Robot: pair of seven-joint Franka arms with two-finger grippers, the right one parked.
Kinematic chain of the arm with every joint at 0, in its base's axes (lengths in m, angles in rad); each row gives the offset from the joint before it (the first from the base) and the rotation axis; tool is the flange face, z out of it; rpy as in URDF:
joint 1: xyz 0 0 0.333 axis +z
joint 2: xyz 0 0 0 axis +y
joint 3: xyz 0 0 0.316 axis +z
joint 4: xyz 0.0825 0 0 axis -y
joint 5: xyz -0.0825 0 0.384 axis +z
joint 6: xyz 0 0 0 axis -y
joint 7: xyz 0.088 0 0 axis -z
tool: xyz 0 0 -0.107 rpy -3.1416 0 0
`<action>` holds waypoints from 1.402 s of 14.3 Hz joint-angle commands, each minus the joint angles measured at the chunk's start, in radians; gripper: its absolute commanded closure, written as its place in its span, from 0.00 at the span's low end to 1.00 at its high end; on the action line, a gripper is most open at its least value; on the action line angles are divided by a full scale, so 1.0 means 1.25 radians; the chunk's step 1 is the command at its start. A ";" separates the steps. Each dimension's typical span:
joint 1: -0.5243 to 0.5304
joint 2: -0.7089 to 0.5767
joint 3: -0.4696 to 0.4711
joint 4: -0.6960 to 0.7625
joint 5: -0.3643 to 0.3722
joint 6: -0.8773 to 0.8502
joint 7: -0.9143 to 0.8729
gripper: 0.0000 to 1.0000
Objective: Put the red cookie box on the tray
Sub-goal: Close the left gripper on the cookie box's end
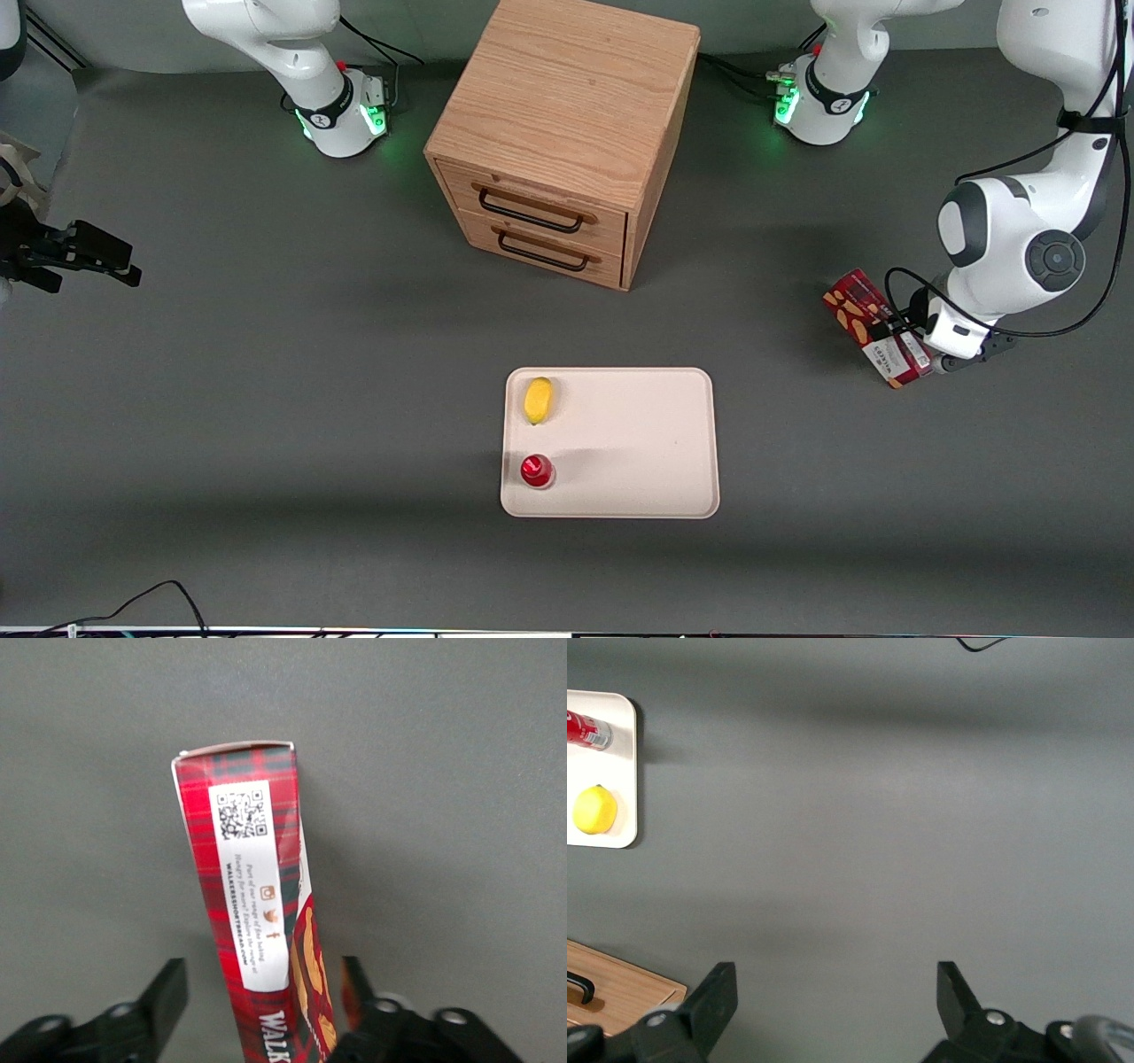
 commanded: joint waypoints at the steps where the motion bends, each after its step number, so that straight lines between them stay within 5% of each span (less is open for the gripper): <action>1: -0.004 -0.005 0.002 -0.021 -0.005 0.016 -0.001 0.54; 2: -0.004 -0.004 0.002 -0.021 -0.005 0.016 0.001 0.84; 3: -0.005 -0.002 0.002 -0.021 -0.005 0.016 0.001 1.00; 9: -0.005 -0.028 0.002 0.009 -0.003 -0.018 -0.003 1.00; 13: -0.007 -0.045 0.001 0.133 -0.008 -0.178 -0.004 1.00; 16: -0.010 -0.058 -0.001 0.174 -0.104 -0.240 -0.020 1.00; 20: -0.043 -0.055 -0.037 0.216 -0.099 -0.232 -0.040 1.00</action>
